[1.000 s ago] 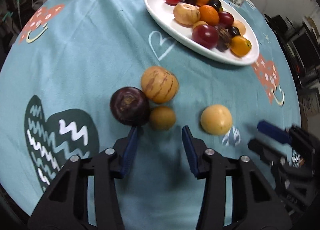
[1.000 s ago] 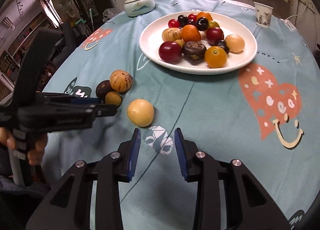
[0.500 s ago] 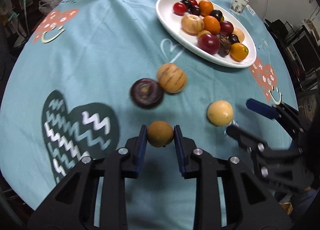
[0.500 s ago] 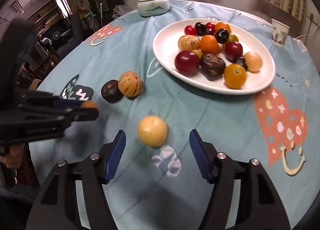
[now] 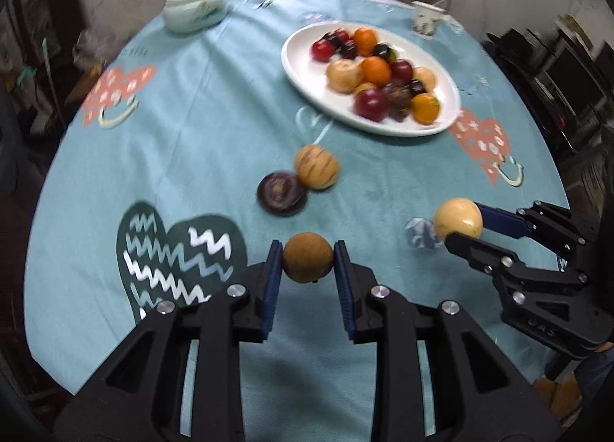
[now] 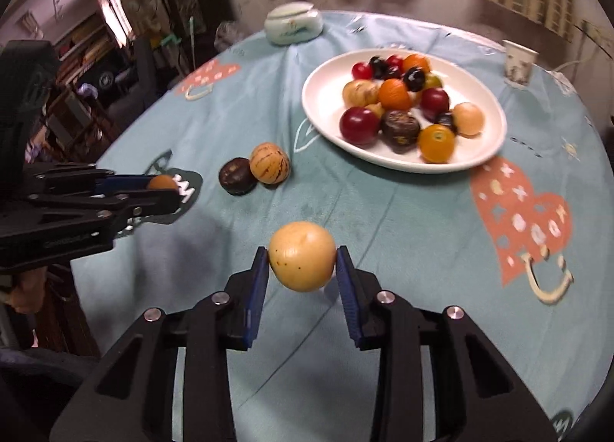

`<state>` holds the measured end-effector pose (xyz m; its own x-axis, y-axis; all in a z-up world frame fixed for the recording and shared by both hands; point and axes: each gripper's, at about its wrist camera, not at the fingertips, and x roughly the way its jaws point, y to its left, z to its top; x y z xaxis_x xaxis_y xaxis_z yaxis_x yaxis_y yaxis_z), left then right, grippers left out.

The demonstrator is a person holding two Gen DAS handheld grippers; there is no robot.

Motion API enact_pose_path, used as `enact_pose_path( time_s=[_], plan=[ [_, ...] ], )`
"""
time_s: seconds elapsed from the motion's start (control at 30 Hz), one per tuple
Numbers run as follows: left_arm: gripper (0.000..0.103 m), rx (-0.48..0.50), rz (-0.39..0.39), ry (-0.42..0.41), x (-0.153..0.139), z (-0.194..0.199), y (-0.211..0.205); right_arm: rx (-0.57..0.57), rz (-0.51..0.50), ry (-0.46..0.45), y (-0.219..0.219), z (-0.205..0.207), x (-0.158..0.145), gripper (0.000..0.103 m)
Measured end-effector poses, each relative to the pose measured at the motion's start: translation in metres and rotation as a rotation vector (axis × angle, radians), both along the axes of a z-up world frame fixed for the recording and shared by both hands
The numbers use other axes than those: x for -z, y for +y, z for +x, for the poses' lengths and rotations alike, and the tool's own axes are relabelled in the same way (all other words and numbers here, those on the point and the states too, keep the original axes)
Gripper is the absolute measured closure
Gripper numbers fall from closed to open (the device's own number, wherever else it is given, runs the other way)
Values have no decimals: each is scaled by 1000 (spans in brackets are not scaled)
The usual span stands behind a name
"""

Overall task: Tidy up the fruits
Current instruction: 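Carry both round fruits onto the white plate and open both tools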

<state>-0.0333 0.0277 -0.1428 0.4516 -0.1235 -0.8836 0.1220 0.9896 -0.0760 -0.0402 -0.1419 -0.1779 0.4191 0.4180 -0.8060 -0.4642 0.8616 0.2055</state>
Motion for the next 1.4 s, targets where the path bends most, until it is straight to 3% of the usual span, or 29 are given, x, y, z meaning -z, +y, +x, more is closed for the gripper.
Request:
enact_pose_path(
  time_s=[0.27,0.4,0.53,0.77,0.97,1.4],
  plan=[
    [76,143,19,-27,-12,-20,-15,120,53,33,-30,-69,-10,67],
    [76,168,28,-24,-12,-12,-18,153,44,42,-32,-71,-8,67],
    [76,180,32,-39,-18,8,-28,172,41,-26,-29,-46,-24,67],
    [75,174,36,-141,-52,62,-41,190,47,-149,-27,21,-60,67],
    [75,144,41,-189,-69,122,-51,219,61,-183,-27,83,-70,67],
    [75,106,79,-102,-17,224,-70,210,-10,-126,-24,192,-28,67]
  ],
)
